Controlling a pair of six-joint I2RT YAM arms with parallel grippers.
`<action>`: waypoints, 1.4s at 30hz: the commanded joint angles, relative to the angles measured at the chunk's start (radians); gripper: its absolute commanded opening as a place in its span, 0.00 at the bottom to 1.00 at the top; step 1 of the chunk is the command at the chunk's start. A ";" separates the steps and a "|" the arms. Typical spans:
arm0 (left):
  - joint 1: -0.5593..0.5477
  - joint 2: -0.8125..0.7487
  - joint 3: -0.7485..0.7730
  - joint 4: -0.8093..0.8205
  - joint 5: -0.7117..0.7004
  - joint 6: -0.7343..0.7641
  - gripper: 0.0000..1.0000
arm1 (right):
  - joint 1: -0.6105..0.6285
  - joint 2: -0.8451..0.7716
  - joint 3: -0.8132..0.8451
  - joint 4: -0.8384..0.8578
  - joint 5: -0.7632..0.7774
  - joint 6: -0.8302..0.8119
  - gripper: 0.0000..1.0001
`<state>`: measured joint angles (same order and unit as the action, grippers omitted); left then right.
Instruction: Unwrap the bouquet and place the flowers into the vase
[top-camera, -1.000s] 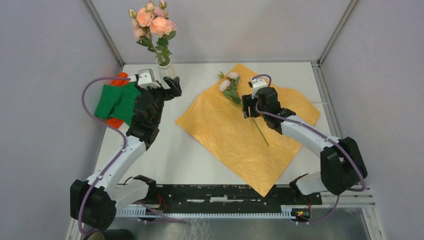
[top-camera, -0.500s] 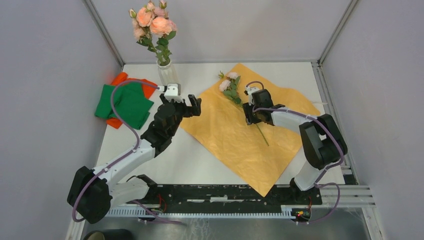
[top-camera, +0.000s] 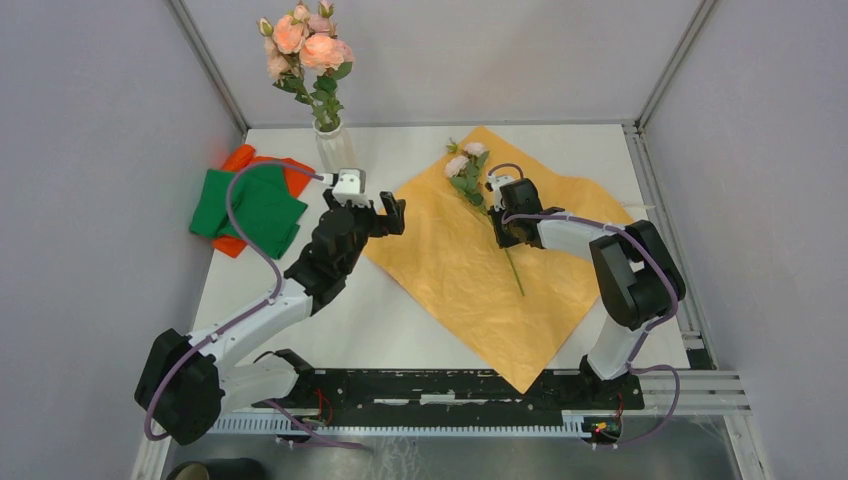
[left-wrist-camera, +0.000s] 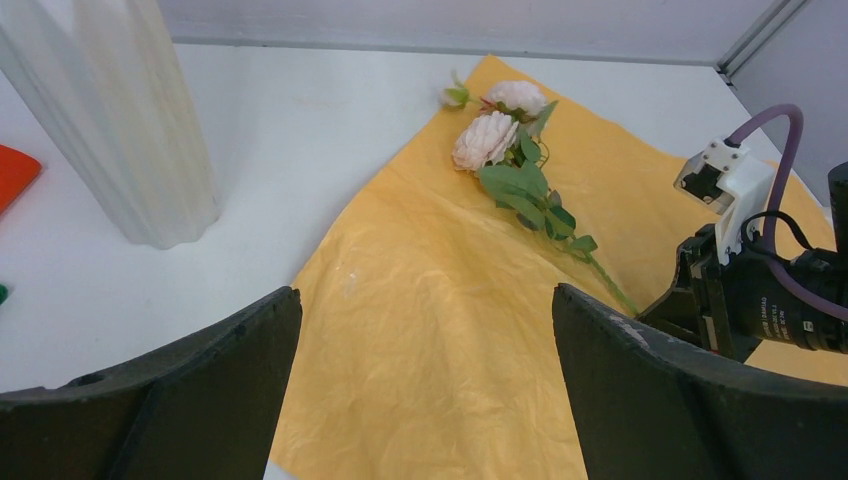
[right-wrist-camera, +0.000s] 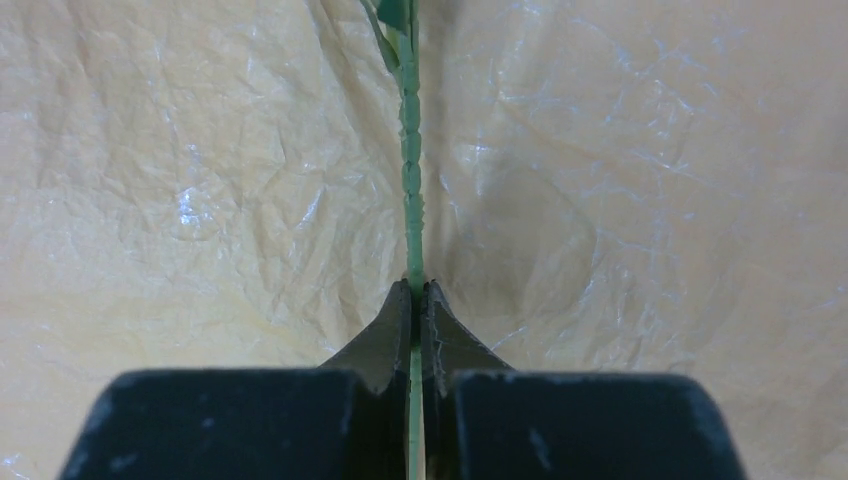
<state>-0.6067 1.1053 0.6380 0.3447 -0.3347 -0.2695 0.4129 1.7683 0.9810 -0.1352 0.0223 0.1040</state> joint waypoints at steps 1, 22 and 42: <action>-0.008 0.011 0.001 0.034 -0.001 -0.034 1.00 | -0.001 0.011 0.022 0.026 -0.013 0.001 0.00; -0.036 0.159 -0.020 0.500 0.516 -0.432 0.87 | 0.115 -0.616 -0.097 0.141 -0.200 0.006 0.00; -0.041 0.424 0.139 0.890 0.716 -0.589 0.88 | 0.172 -0.787 -0.177 0.160 -0.263 0.041 0.00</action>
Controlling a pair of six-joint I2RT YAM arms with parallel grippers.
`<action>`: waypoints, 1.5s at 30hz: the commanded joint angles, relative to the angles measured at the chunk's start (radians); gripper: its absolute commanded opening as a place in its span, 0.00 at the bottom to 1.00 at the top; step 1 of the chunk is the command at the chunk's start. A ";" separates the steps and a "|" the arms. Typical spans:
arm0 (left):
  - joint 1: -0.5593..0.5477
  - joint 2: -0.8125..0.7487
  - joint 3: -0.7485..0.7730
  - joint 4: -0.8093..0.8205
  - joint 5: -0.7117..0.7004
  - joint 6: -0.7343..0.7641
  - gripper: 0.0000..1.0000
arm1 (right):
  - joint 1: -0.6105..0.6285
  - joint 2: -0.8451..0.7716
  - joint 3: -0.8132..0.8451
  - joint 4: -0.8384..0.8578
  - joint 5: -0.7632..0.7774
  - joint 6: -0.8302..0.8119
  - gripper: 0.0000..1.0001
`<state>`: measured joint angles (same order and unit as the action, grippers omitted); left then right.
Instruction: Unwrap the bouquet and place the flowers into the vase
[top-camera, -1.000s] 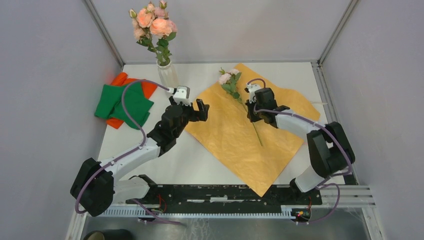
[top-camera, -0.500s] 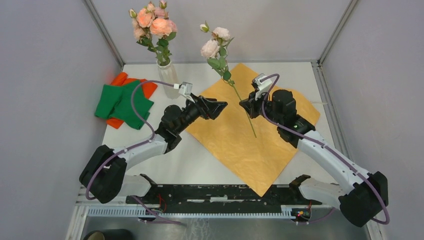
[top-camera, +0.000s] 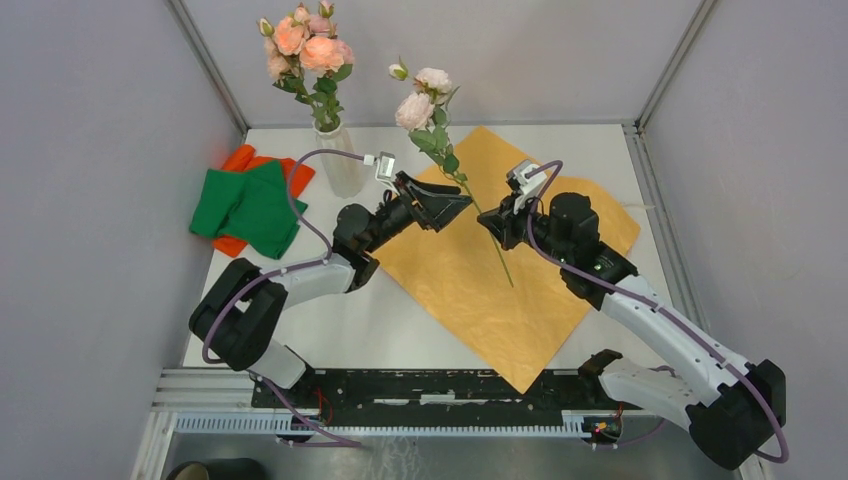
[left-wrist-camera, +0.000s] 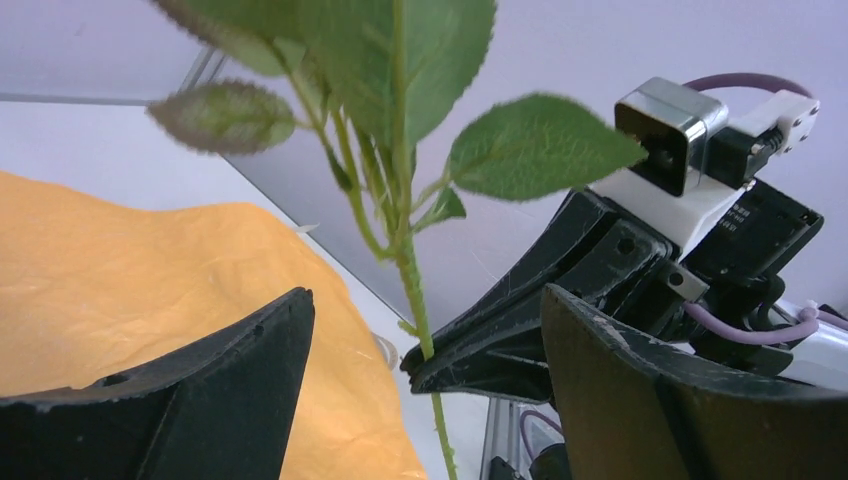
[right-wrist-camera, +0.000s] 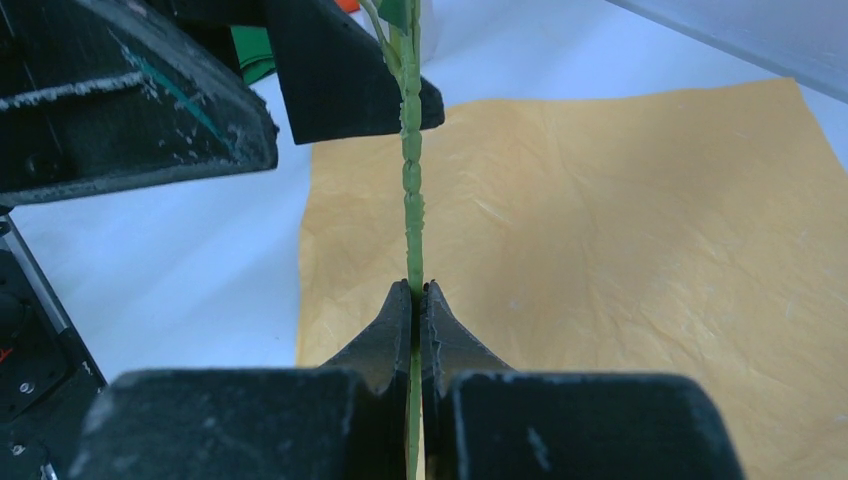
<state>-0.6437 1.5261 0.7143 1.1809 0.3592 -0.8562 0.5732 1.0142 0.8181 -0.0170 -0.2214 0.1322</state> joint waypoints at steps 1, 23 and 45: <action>-0.004 0.003 0.074 0.037 0.023 0.009 0.88 | 0.013 -0.036 -0.018 0.042 -0.019 0.014 0.00; -0.004 0.035 0.120 0.015 0.067 0.040 0.02 | 0.027 -0.093 -0.072 0.059 -0.018 0.035 0.00; 0.099 -0.282 0.660 -0.889 -0.710 0.796 0.02 | 0.025 -0.219 -0.158 0.064 0.210 -0.031 0.62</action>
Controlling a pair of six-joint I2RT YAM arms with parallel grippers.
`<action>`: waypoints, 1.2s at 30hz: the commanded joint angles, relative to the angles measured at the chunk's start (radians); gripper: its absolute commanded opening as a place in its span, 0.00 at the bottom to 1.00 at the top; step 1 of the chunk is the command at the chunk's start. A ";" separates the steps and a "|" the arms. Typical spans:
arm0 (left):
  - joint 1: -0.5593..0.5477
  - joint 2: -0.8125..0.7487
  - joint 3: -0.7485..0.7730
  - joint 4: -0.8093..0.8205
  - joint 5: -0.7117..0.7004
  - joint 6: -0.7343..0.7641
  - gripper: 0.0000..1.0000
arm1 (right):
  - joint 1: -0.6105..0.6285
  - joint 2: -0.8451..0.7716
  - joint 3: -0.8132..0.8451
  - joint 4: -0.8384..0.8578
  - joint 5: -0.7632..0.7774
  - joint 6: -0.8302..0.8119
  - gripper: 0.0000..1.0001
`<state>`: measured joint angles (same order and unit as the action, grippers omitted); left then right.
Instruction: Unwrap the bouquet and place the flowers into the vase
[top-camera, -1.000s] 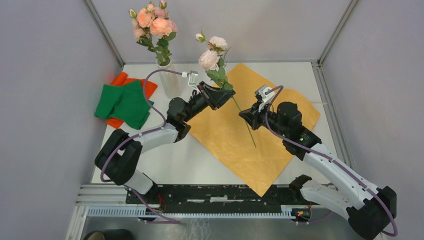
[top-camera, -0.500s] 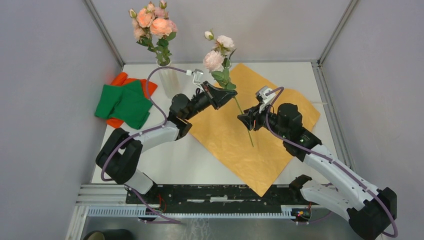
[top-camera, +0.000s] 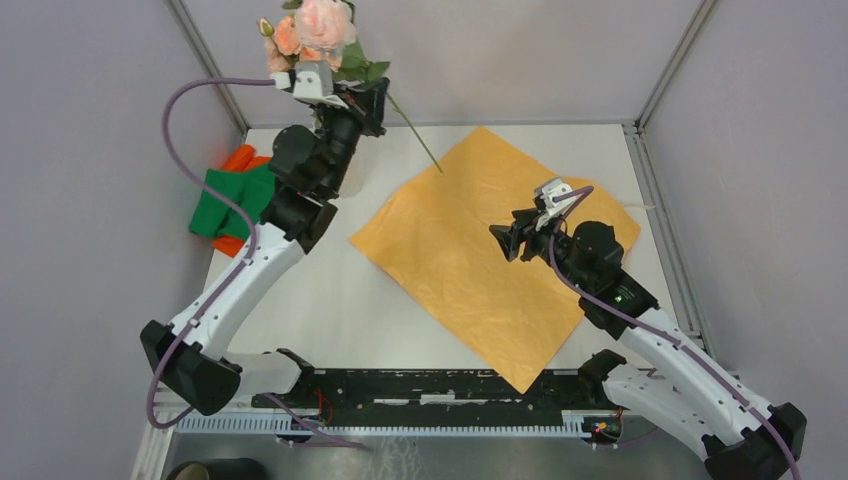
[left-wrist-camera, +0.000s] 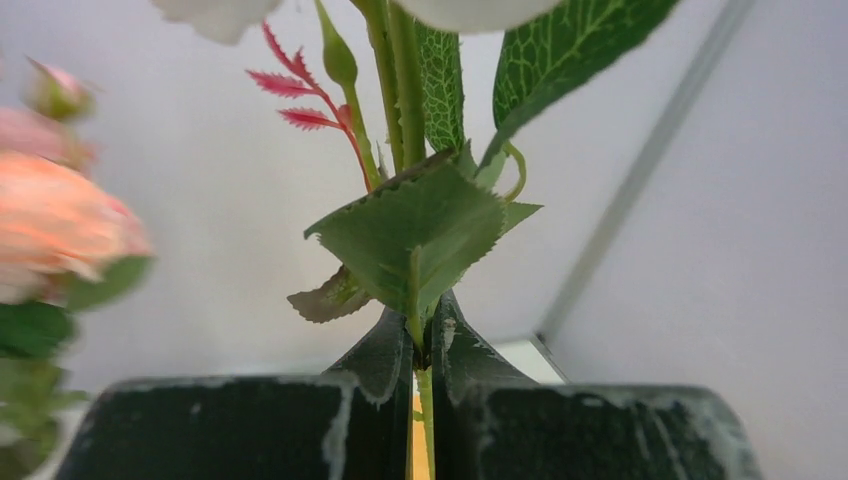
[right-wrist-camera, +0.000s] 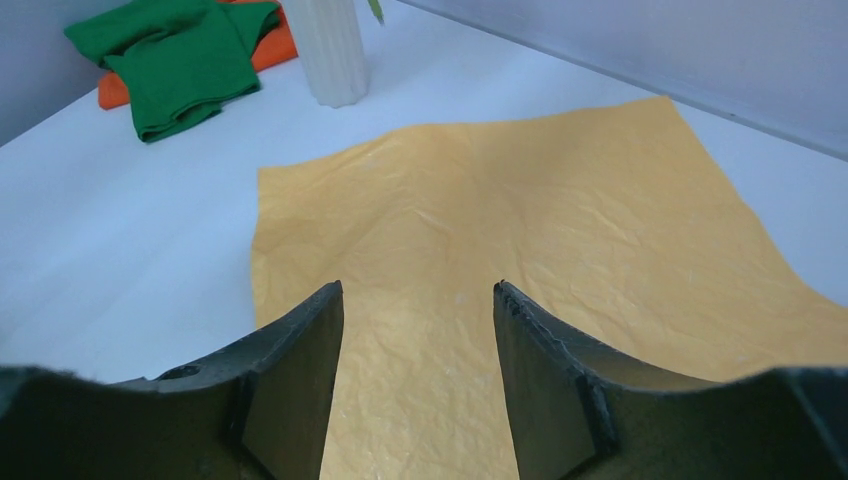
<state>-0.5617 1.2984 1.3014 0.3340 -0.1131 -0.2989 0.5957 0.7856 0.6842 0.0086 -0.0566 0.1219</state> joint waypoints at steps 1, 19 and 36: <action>0.021 -0.065 0.079 -0.029 -0.285 0.279 0.02 | 0.003 0.014 -0.030 0.044 0.042 -0.019 0.62; 0.370 0.042 0.112 0.088 -0.300 0.313 0.02 | 0.003 0.081 -0.014 0.037 0.027 -0.039 0.62; 0.403 0.122 0.171 0.108 -0.238 0.313 0.02 | 0.003 0.078 -0.026 0.023 0.045 -0.054 0.62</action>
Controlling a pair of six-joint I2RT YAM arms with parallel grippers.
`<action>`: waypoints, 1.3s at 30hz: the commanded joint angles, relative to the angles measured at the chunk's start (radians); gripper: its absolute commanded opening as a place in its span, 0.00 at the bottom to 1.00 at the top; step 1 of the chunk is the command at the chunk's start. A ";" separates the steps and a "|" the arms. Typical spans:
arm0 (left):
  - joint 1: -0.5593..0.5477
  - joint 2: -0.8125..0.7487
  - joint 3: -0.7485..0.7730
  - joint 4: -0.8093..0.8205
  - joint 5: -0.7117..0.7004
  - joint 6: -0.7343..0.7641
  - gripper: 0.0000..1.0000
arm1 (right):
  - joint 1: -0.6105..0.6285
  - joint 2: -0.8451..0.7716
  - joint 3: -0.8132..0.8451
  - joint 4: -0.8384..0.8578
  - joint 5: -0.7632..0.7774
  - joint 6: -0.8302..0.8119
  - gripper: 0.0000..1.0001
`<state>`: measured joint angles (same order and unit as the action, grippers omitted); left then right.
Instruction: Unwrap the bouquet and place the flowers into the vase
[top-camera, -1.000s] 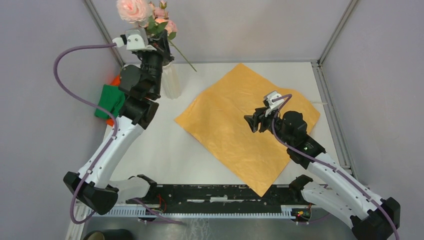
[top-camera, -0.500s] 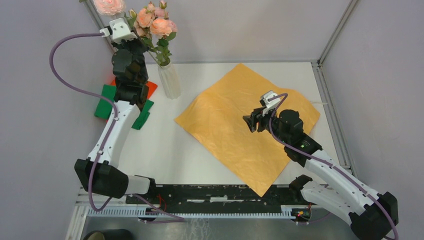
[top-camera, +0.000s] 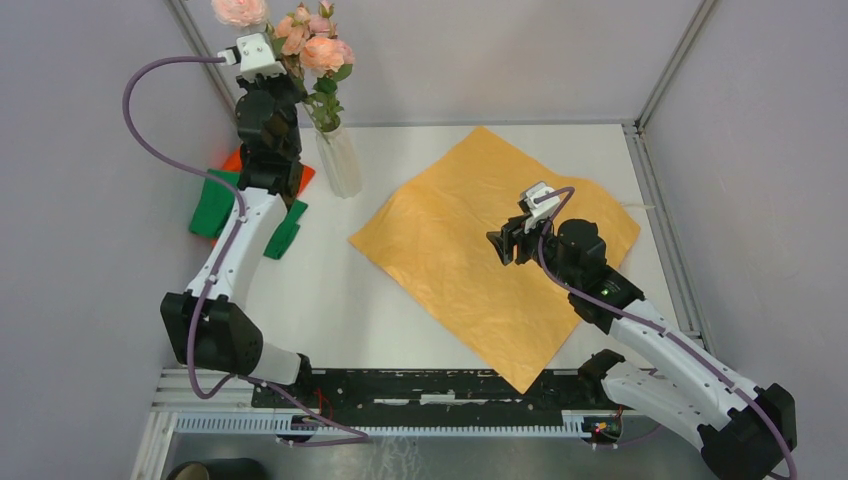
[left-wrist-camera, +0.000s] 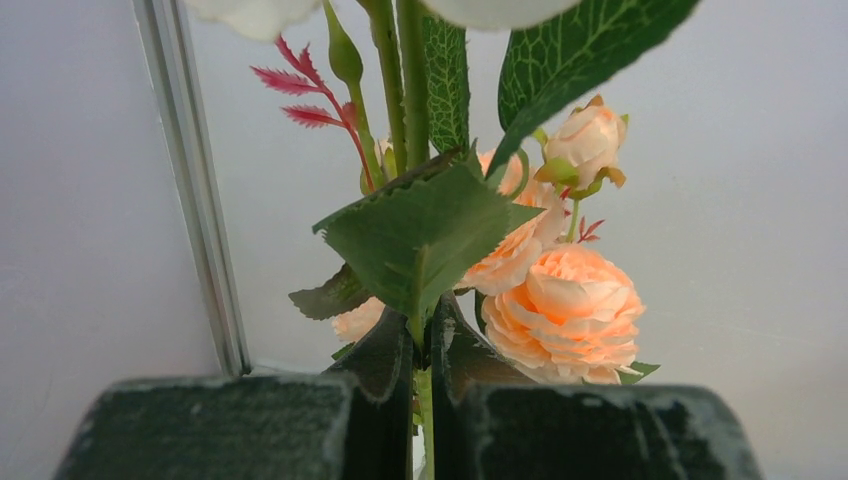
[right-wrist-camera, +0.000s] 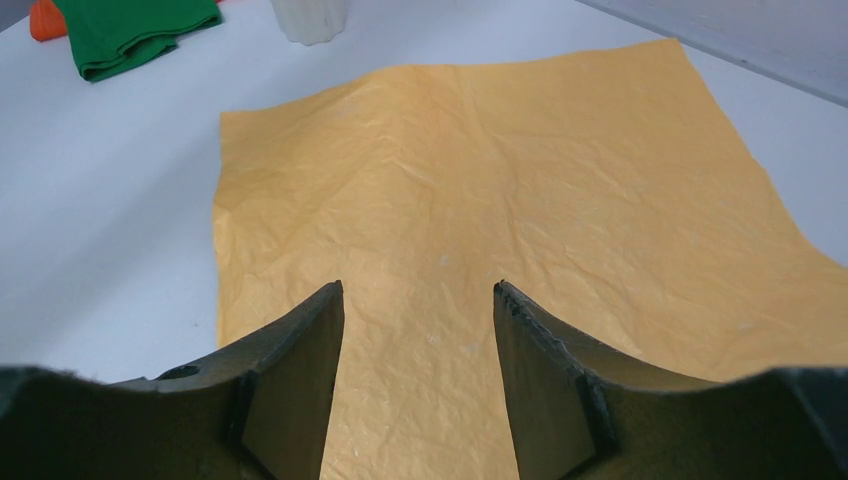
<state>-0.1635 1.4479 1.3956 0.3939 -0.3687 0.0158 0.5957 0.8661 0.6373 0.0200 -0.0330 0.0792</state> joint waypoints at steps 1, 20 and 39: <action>0.005 -0.038 0.083 0.042 0.019 -0.002 0.02 | 0.004 0.000 0.017 0.015 0.021 -0.011 0.62; 0.004 0.017 0.097 0.015 0.047 -0.013 0.02 | 0.004 -0.009 -0.018 0.030 0.024 -0.002 0.62; 0.004 0.110 -0.070 0.097 0.036 -0.100 0.02 | 0.004 0.009 -0.048 0.044 0.027 -0.013 0.62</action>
<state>-0.1631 1.5440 1.3529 0.4187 -0.3359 -0.0334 0.5957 0.8726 0.5911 0.0288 -0.0204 0.0765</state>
